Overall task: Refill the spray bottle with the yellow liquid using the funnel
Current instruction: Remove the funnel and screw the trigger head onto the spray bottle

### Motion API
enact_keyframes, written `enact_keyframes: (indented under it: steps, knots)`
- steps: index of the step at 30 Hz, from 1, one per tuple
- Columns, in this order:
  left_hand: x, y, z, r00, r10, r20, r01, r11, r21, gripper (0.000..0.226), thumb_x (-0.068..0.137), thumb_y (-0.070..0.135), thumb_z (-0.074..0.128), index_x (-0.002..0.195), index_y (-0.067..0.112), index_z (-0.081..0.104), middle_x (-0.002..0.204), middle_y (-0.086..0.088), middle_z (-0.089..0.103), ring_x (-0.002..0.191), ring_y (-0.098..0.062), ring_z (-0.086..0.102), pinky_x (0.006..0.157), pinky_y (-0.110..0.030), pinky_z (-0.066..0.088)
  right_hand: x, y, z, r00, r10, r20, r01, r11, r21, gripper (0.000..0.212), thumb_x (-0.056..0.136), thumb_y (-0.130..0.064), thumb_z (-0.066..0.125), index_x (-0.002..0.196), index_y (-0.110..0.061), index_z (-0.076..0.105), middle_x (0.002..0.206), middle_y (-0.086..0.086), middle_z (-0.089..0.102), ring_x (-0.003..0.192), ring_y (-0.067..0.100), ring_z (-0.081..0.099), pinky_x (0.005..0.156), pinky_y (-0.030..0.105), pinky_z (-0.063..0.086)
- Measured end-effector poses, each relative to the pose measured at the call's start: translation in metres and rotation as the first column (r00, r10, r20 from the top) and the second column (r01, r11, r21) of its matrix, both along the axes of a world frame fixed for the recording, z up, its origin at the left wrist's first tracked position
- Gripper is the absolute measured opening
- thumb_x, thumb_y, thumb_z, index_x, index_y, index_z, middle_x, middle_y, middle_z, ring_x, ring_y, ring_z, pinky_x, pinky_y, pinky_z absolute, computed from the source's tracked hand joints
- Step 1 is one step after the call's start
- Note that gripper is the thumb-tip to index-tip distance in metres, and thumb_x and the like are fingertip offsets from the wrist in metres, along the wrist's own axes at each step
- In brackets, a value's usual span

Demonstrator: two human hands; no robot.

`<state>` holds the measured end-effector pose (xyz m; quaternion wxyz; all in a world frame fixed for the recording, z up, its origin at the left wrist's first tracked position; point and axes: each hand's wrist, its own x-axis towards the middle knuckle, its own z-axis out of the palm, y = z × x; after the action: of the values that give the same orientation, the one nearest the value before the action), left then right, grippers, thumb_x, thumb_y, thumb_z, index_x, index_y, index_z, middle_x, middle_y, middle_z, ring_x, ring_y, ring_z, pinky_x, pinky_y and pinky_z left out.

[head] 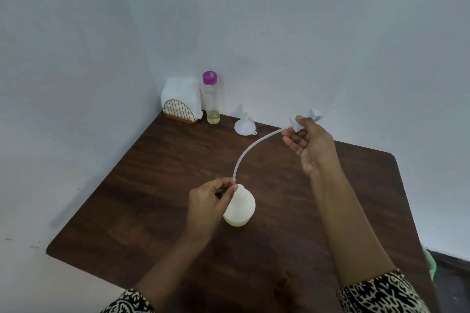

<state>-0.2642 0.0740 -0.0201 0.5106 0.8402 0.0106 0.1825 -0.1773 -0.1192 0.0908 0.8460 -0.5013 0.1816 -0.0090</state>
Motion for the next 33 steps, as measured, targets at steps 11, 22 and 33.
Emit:
enact_keyframes:
  steps: [11,22,33]
  knots:
    - [0.014,-0.009,-0.03,0.989,-0.028,-0.143,0.056,0.98,0.191,0.007,0.079,0.035,0.074,0.081,0.033,0.068,0.096,0.02,0.059,0.088,-0.002,0.059,0.065,-0.018,0.046,-0.019,-0.006,-0.011,0.948,0.173,0.268,0.008,0.827,-0.562,0.022,0.079,-0.015,0.072,0.097,-0.016,0.062,0.094,0.0,0.07,0.089,0.019,0.069,0.075,0.033,0.057]
    - [0.01,-0.009,-0.034,0.981,-0.041,-0.19,0.038,0.999,-0.021,0.032,0.076,0.029,0.079,0.102,0.039,0.063,0.098,0.025,0.067,0.093,0.006,0.061,0.079,-0.015,0.048,-0.038,0.021,-0.047,0.796,0.58,0.174,-0.139,0.456,-0.879,0.03,0.074,-0.012,0.075,0.099,-0.024,0.064,0.088,-0.02,0.067,0.086,-0.002,0.064,0.077,0.014,0.051]
    - [0.009,-0.007,-0.064,0.962,-0.011,-0.271,0.042,0.993,0.106,0.04,0.073,0.039,0.081,0.102,0.014,0.069,0.094,0.008,0.062,0.091,-0.012,0.059,0.07,-0.018,0.039,-0.038,0.028,-0.101,0.736,0.676,-0.037,-0.267,0.239,-0.934,0.038,0.07,-0.038,0.067,0.101,-0.016,0.07,0.105,0.0,0.071,0.084,0.013,0.067,0.075,0.038,0.055]
